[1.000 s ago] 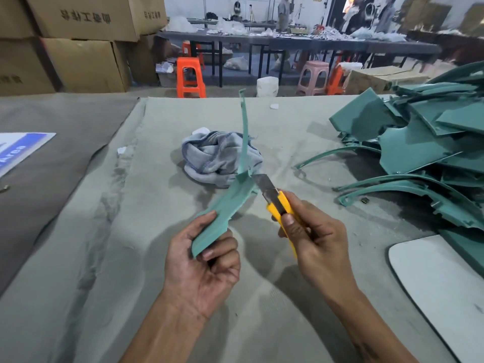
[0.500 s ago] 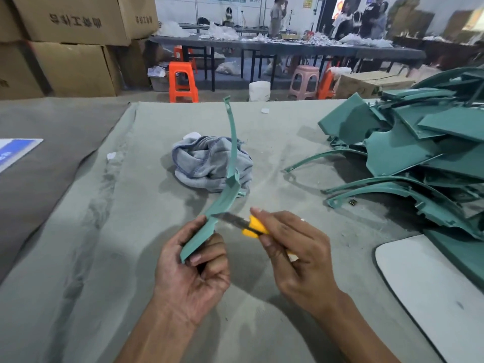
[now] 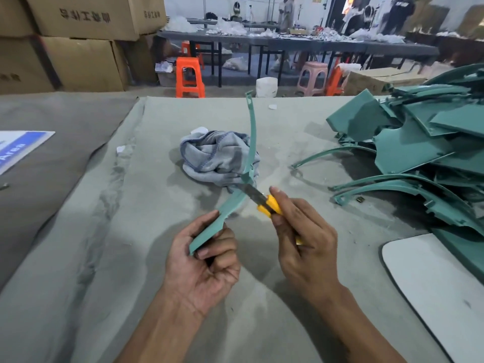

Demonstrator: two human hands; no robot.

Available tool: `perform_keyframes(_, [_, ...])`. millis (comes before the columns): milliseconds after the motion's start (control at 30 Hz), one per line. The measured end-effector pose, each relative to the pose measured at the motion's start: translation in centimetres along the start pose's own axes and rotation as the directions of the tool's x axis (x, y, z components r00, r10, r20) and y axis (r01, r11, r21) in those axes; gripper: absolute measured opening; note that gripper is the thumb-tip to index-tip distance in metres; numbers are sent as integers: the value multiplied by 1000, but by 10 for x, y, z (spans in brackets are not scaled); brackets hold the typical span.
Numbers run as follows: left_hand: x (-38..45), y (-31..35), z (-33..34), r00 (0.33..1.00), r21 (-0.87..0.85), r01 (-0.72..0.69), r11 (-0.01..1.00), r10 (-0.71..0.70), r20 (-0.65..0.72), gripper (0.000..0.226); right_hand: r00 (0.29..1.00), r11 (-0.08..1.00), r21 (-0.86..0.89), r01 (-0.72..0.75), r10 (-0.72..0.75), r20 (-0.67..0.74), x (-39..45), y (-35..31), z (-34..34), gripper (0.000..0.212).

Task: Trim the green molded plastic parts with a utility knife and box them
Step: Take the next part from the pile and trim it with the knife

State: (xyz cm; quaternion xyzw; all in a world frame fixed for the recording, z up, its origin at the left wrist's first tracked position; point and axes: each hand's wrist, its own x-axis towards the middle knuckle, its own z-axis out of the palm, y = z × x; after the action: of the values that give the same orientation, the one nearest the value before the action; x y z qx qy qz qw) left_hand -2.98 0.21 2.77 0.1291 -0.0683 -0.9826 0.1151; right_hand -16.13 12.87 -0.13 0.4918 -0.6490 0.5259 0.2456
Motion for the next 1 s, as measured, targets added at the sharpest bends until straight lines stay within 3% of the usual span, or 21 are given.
perform_keyframes(100, [0,-2,-1,999,-13,-6,1000,5,-34,28,995,996,-71,-45,38,-96,2,5,-9,39])
perform_keyframes(233, [0,-4,0,999,-10,-31,999,31,-35,28,989,991,30,127,-129,78,0,-3,-11,35])
perform_keyframes(300, [0,-4,1,999,-15,-18,1000,18,-28,25,986,992,0,126,-125,110,2,-4,-5,36])
perform_keyframes(400, [0,-3,2,999,37,-7,999,9,-54,24,997,993,-109,-54,48,-65,7,-1,-6,39])
perform_keyframes(467, [-1,-3,3,996,64,-7,998,12,-83,24,967,975,-91,-201,182,-178,8,2,-11,42])
perform_keyframes(567, [0,-7,6,994,105,-6,994,17,-104,31,945,955,63,-289,296,-143,8,-10,-15,32])
perform_keyframes(633, [1,-9,8,995,151,15,988,1,-102,32,921,891,259,-372,389,-16,10,-24,-11,30])
perform_keyframes(767, [0,-10,10,992,230,103,968,-83,-96,30,783,616,511,-599,585,213,9,-39,-2,41])
perform_keyframes(867, [0,-11,14,984,312,160,936,-125,-129,24,728,517,595,-615,662,178,11,-35,-3,19])
perform_keyframes(1000, [6,-17,16,969,498,100,861,30,-247,11,661,464,626,-627,742,112,15,-24,-6,18])
